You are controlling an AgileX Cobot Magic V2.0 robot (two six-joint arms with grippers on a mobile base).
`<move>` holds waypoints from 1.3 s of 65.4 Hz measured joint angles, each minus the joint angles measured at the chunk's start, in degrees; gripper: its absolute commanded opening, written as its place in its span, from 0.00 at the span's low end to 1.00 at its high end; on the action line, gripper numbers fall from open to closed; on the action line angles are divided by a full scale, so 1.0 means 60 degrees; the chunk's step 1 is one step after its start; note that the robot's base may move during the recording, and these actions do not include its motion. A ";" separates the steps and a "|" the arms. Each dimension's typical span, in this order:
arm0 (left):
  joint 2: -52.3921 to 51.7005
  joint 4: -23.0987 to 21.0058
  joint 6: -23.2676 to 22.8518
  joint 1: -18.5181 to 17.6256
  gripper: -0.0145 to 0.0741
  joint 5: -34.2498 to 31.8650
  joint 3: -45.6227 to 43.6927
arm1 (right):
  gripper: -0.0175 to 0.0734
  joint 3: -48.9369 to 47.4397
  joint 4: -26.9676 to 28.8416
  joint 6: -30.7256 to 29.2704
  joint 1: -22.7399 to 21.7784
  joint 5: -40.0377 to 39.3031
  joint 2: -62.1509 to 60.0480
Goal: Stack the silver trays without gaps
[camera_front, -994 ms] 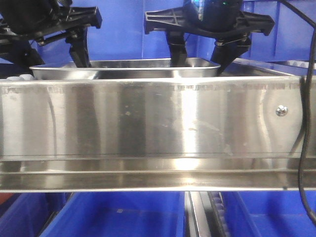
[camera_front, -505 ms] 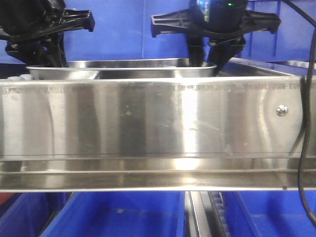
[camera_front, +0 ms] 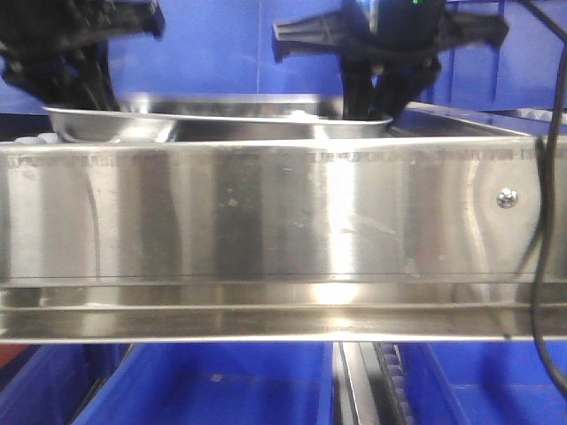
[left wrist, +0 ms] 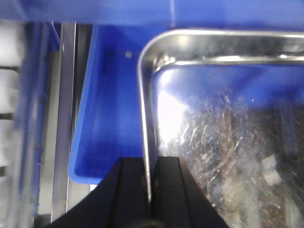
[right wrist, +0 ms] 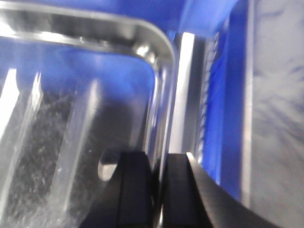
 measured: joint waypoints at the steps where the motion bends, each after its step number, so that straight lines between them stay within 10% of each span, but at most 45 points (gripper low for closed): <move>1: -0.0024 0.0022 0.0000 0.0000 0.16 0.0000 0.0000 | 0.11 0.0000 -0.0102 0.0070 0.0068 0.0001 -0.0055; 26: -0.1531 0.1283 -0.0308 -0.0588 0.15 -0.0734 0.0324 | 0.11 0.0000 -0.2946 0.2065 0.1261 0.0544 -0.1353; 48: -0.3458 0.3452 -0.2577 -0.1156 0.15 -0.1163 0.1107 | 0.11 0.0619 -0.4385 0.3379 0.2284 0.0246 -0.2864; 85: -0.4614 0.3650 -0.2769 -0.1258 0.15 -0.1580 0.1223 | 0.11 0.1842 -0.7107 0.5840 0.3862 0.0422 -0.4082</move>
